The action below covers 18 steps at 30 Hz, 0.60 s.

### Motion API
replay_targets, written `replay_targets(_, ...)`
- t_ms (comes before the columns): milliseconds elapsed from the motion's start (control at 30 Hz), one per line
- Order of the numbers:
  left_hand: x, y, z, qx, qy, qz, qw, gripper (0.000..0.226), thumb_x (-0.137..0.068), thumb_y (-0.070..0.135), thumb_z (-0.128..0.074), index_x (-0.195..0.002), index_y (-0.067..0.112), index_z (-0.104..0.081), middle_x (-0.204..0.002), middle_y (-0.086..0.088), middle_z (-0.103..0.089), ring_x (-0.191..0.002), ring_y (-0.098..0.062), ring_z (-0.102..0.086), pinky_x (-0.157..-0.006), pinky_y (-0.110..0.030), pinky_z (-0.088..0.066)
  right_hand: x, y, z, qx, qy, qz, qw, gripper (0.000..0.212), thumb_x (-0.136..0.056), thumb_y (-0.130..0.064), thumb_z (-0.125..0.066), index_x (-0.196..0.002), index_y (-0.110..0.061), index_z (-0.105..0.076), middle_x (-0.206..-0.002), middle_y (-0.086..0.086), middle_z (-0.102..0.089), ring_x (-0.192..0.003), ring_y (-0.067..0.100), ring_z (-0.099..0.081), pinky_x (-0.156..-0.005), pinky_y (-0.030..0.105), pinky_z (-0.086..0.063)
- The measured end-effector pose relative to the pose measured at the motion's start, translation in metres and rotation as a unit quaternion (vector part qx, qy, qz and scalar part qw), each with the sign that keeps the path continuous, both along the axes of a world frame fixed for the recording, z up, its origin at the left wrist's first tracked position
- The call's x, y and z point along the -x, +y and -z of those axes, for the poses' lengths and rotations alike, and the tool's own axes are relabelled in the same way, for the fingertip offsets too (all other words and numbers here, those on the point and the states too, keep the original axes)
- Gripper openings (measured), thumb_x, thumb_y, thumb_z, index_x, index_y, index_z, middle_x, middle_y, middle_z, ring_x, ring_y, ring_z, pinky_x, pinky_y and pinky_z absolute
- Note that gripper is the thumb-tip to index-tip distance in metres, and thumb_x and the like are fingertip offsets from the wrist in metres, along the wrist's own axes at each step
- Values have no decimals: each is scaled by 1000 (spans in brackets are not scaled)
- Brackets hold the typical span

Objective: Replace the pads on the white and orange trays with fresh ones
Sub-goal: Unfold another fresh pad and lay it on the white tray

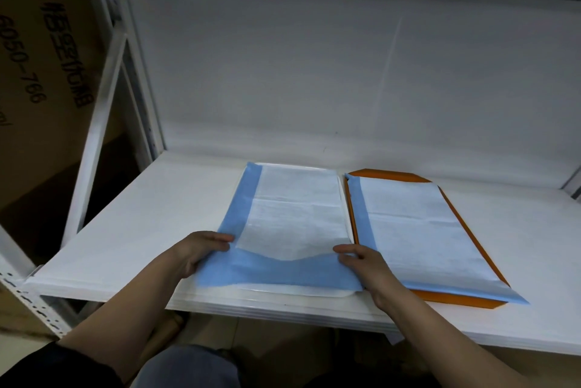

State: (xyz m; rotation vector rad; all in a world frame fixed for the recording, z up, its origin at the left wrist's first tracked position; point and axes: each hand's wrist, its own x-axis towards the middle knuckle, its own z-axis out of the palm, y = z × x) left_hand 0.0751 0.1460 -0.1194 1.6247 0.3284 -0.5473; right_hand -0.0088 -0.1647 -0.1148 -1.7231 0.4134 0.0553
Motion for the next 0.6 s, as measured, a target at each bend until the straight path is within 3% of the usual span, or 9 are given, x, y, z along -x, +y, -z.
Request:
replay_targets(133,-1,0,1,13,-50,-26,998,21,-88,-3,-56,-90,14,-69,-103,-14,-66,-84,-26,-63,-76,-32,-53,-2,-3,2,9,-34,-4,999,23,-88,-1,-60,-106,-14,-68,-108,0,-61,-98,15,-56,-85,23,-43)
replay_targets(233,3,3,-1,53,-65,11,996,22,-87,5,-63,-105,17,-69,-109,-11,-68,-96,-27,-65,-85,-35,-52,-3,-5,4,-26,-17,-15,999,28,-86,-2,-62,-104,-24,-67,-113,-1,-59,-105,18,-55,-92,28,-46)
replay_targets(333,8,8,0,-3,-107,67,992,32,-82,6,-70,-110,21,-69,-114,-5,-67,-106,-25,-63,-91,-34,-51,-4,-7,9,-43,5,-29,999,29,-86,-2,-63,-98,-28,-67,-115,2,-60,-107,21,-56,-95,33,-48)
replay_targets(433,10,8,2,-30,-145,54,988,29,-83,1,-68,-104,20,-71,-116,-6,-66,-108,-25,-62,-96,-36,-49,-4,-8,10,4,4,-30,1000,26,-87,-4,-62,-100,-26,-67,-115,2,-61,-106,20,-56,-98,34,-47)
replay_targets(600,10,-6,4,-77,-195,-7,978,23,-87,1,-63,-100,18,-72,-108,0,-65,-92,-10,-59,-85,-23,-42,-5,-3,12,70,-46,16,996,26,-90,-6,-61,-112,-16,-67,-111,-2,-57,-104,16,-52,-99,32,-44)
